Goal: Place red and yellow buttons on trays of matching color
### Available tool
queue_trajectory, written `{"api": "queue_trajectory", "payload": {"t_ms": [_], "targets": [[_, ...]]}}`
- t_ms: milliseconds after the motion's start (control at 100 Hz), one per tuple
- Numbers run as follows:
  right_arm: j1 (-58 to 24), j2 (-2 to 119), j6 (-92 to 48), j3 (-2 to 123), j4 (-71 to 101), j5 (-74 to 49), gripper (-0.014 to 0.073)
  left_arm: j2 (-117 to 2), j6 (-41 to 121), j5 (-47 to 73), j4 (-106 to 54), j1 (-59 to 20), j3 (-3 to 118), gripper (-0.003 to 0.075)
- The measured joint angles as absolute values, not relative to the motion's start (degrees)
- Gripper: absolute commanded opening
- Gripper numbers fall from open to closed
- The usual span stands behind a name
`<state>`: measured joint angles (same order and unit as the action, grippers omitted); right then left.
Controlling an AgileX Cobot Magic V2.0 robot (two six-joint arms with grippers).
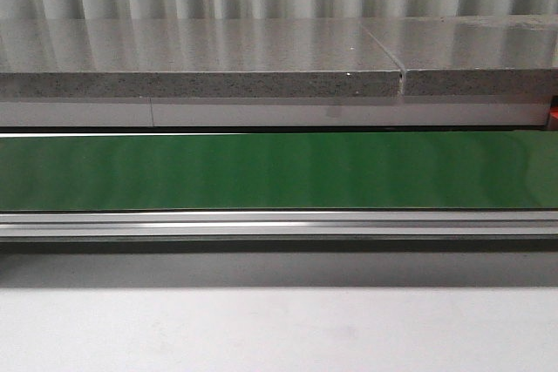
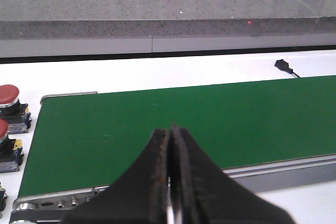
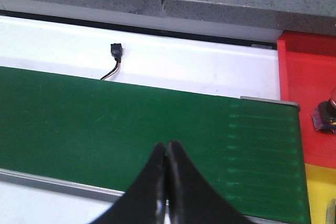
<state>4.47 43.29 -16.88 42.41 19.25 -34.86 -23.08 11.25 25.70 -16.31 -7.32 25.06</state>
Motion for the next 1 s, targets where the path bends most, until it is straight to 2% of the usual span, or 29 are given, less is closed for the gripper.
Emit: {"api": "queue_trajectory", "payload": {"t_ms": [640, 740, 810, 910, 960, 1000], "targets": [[4.47, 43.29, -16.88, 42.41, 19.25, -34.86, -0.0067, -23.08, 11.25, 25.60, -16.31, -7.32, 25.06, -0.0006], [4.47, 43.29, -16.88, 42.41, 19.25, -34.86, -0.0067, -23.08, 11.25, 25.60, -16.31, -7.32, 25.06, 0.0099], [4.47, 43.29, -16.88, 42.41, 19.25, -34.86, -0.0067, -23.08, 11.25, 25.60, -16.31, -7.32, 25.06, 0.0239], [4.47, 43.29, -16.88, 42.41, 19.25, -34.86, -0.0067, -23.08, 11.25, 25.50, -16.31, -7.32, 25.06, 0.0504], [4.47, 43.29, -16.88, 42.41, 19.25, -34.86, -0.0067, -23.08, 11.25, 25.50, -16.31, -7.32, 25.06, 0.0601], [4.47, 43.29, -16.88, 42.41, 19.25, -34.86, -0.0067, -23.08, 11.25, 25.50, -16.31, -7.32, 25.06, 0.0645]]}}
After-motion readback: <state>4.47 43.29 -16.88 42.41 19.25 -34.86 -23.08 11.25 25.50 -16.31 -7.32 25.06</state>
